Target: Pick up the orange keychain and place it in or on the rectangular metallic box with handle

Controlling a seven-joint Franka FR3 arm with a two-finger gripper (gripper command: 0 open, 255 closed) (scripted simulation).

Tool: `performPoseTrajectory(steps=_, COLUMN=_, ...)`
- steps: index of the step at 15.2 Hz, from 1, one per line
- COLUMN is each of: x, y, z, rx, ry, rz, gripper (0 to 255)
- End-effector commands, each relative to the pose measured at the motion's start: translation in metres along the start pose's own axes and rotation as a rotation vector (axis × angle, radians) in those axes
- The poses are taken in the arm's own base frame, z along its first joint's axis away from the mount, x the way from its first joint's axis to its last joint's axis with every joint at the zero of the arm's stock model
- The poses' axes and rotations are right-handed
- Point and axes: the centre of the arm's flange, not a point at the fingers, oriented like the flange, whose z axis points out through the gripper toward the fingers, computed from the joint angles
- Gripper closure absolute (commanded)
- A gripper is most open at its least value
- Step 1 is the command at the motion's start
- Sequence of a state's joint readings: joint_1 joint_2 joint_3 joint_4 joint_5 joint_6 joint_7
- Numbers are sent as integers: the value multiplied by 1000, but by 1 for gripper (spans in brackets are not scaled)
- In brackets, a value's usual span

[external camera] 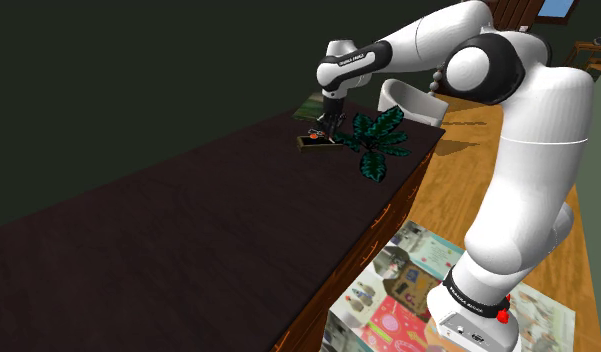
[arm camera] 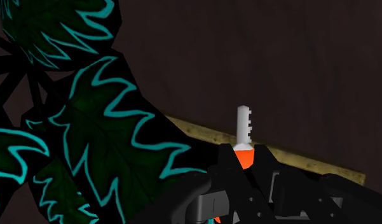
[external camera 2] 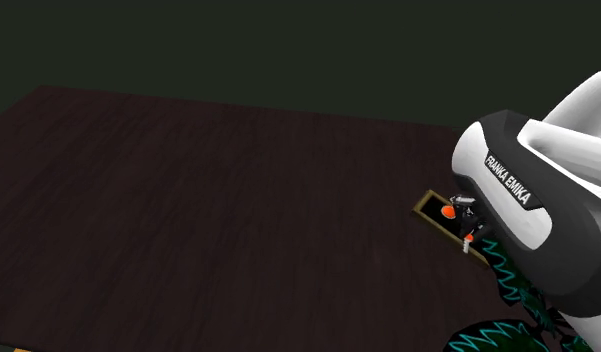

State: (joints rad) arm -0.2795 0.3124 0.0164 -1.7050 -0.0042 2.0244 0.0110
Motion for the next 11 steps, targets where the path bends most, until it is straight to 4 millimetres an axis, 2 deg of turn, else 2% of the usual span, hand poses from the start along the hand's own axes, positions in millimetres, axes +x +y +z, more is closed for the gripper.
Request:
performPoseTrajectory(steps=1, x=-1, y=1, z=11, rx=-1, ry=-1, rz=1, gripper=255)
performPoseTrajectory(steps=4, x=-1, y=1, z=24, rx=-1, ry=-1, rz=1, gripper=255)
performPoseTrajectory(steps=11, x=-1, y=1, z=24, rx=-1, ry=-1, rz=1, gripper=255)
